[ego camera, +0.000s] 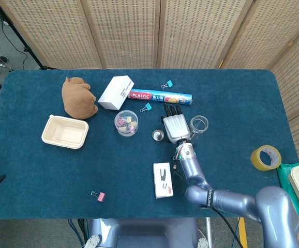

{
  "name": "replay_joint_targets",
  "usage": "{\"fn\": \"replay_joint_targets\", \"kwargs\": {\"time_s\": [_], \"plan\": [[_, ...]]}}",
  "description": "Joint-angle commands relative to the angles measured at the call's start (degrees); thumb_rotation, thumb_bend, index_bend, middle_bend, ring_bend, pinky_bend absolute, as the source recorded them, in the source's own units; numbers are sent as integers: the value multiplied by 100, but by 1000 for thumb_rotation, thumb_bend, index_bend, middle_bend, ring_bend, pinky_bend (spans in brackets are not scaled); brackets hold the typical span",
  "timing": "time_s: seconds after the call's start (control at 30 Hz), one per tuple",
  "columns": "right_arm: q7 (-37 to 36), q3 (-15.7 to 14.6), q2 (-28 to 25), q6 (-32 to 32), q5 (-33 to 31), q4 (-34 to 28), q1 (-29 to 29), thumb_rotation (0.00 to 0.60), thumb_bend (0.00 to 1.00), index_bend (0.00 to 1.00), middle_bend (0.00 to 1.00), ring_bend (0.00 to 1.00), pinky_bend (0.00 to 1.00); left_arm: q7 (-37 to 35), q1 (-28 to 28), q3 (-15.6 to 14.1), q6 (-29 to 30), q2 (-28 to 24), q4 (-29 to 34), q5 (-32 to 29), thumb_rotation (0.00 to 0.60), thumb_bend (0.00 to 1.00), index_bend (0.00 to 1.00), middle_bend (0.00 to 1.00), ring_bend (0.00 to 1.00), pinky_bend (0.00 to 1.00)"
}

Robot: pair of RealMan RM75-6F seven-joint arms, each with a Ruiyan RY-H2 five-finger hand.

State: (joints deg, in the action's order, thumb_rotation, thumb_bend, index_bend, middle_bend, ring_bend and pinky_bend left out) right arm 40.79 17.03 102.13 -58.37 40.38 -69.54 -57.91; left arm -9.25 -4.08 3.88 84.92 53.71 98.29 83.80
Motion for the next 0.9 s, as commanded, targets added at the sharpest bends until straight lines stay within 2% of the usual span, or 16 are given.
{"fn": "replay_joint_targets", "kwargs": {"time_s": [0.03,0.57,0.9], "plan": [[-177,83,245,102,41,359,-4,600,193,392,0,0,0,16,-9,-14,-21,0,6,12,600,0,0,0,0,0],[-1198,389,848,726,372,1523,-157,600,207,435,0,0,0,50,-106,2,-235,6,4,-126,600,0,0,0,0,0],[-1757,422,1051,959,710,2015,-142,600,276,499,0,0,0,72,-151,-1,-343,13,14,-189,600,0,0,0,0,0]]}}
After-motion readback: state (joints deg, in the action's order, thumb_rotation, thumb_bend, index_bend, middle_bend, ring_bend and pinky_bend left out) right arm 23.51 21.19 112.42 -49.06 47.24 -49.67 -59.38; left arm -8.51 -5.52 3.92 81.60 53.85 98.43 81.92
